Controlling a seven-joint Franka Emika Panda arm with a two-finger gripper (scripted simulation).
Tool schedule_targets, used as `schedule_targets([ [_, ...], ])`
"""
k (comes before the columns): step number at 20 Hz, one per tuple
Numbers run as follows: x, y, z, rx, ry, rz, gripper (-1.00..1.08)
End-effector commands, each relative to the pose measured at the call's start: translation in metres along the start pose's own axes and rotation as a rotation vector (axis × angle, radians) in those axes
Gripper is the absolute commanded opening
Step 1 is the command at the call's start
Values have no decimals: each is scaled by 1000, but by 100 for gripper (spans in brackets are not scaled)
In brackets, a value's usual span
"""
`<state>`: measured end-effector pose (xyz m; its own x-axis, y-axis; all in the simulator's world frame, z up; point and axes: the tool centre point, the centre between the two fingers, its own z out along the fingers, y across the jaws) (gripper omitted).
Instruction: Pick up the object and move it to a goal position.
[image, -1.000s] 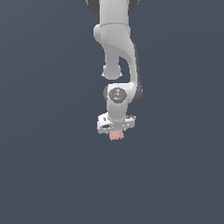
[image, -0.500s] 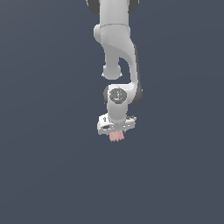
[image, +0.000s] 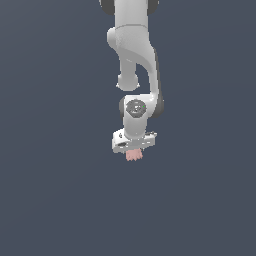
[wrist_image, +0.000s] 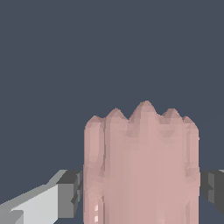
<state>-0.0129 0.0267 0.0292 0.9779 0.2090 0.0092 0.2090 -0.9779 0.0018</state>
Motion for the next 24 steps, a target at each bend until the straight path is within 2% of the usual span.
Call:
schedule_targets([
  [1, 3, -5, -8, 0, 0, -1, -100],
  [16, 49, -69, -111, 1, -6, 0, -100],
  [24, 67, -90, -144, 2, -9, 0, -100],
])
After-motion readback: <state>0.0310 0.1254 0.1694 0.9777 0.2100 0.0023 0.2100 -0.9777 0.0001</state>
